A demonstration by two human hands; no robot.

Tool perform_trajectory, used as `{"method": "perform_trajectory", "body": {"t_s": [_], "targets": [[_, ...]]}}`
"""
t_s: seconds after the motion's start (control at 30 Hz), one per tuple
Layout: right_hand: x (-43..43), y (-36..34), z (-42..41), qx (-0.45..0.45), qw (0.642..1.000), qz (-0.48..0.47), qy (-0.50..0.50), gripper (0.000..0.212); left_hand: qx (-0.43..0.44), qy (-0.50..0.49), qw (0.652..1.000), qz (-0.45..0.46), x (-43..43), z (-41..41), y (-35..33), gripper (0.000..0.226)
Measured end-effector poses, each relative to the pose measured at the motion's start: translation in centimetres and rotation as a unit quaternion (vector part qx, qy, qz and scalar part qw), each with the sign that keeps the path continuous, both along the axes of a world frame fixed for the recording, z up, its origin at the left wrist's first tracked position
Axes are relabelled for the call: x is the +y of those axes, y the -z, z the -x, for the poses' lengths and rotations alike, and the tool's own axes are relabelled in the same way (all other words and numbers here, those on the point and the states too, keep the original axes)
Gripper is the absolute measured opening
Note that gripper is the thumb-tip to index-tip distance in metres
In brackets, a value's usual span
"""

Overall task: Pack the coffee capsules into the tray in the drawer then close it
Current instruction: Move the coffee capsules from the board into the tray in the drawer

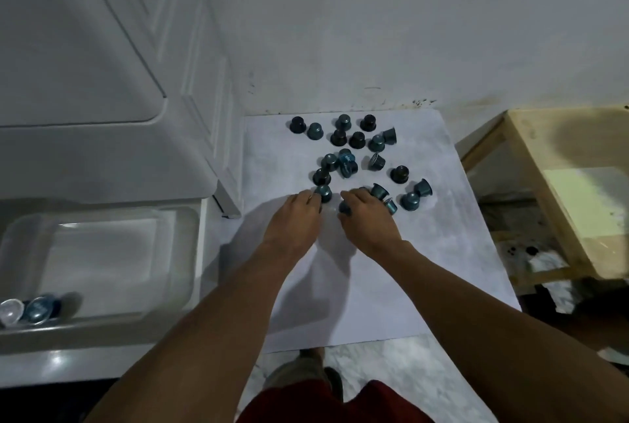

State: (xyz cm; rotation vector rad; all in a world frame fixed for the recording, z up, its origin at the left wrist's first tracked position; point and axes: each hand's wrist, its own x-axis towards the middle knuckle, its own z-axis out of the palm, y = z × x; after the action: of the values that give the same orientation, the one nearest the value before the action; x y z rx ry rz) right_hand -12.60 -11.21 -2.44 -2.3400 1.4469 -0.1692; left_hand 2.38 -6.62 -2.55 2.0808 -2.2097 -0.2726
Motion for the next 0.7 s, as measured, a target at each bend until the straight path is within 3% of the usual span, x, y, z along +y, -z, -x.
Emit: {"method": "perform_trajectory", "body": {"t_s": [0.2, 0.7], "targets": [[-2.0, 1.3, -0.8, 0.037, 0.999, -0.032, 0.003, 0.021, 0.027, -0.035, 0.997, -0.060, -2.3, -0.6, 1.0, 0.027], [-2.0, 0.4, -0.8, 0.033, 0.996, -0.078, 0.010, 0.017, 0.079, -0.066, 0.992, -0.068, -2.9, -0.6, 0.4, 0.032]]}}
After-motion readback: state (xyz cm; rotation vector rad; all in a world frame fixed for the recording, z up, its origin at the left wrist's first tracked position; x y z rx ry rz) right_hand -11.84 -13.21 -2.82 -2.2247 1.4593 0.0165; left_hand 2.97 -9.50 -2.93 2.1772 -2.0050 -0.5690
